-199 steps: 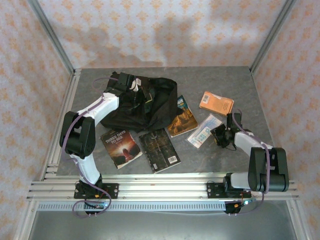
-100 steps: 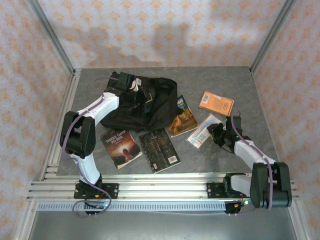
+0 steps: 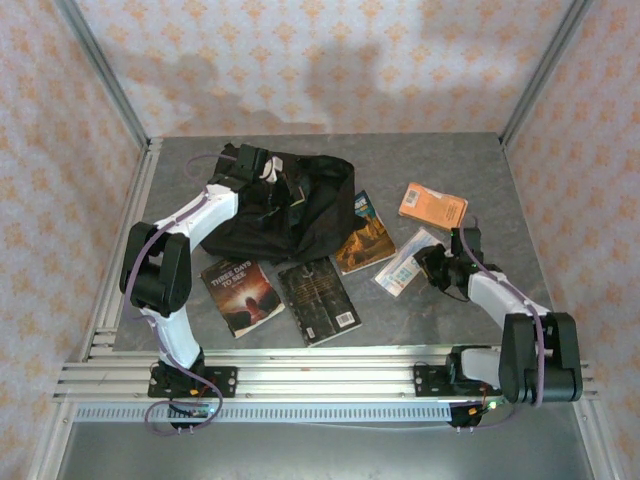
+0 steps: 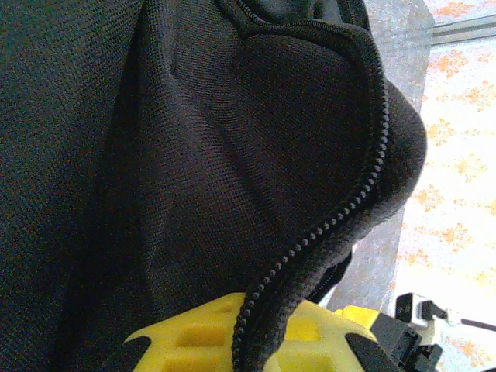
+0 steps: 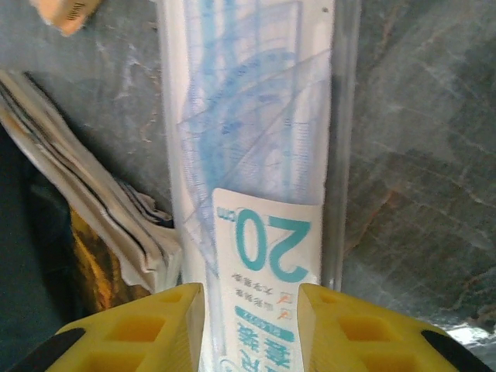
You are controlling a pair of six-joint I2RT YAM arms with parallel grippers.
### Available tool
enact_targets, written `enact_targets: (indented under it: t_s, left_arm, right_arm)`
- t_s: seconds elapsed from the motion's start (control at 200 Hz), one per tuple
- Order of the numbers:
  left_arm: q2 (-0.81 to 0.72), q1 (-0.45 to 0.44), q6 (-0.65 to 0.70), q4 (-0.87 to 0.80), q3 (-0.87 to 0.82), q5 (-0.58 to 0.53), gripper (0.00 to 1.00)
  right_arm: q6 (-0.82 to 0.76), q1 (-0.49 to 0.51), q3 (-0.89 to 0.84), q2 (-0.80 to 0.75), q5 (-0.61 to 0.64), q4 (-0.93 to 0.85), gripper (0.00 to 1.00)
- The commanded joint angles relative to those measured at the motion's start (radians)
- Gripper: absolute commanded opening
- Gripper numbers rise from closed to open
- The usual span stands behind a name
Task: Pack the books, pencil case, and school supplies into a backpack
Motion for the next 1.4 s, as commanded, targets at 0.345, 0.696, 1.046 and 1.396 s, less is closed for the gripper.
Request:
enact_targets:
  t_s: [0.345,0.696,1.046,1.396]
  left_arm:
    - [0.014,-0.005,0.022,-0.046,0.020,0.006,0.00]
    - [0.017,-0.005,0.022,-0.048,0.020,0.006,0.00]
    - [0.020,-0.005,0.022,-0.046,0.020,0.007,0.00]
    - [0.026,-0.005,0.022,-0.046,0.021,0.007,0.00]
  right_arm:
    - [-0.042,0.002,0.027,0.028,0.089,-0.042,0.36]
    - [-0.034,0.002,0.020,0.056,0.062,-0.002,0.36]
    - [-0.029,0.002,0.013,0.123,0.038,0.079,0.36]
    - [-0.009,0.002,0.023,0.140,-0.042,0.187,0.36]
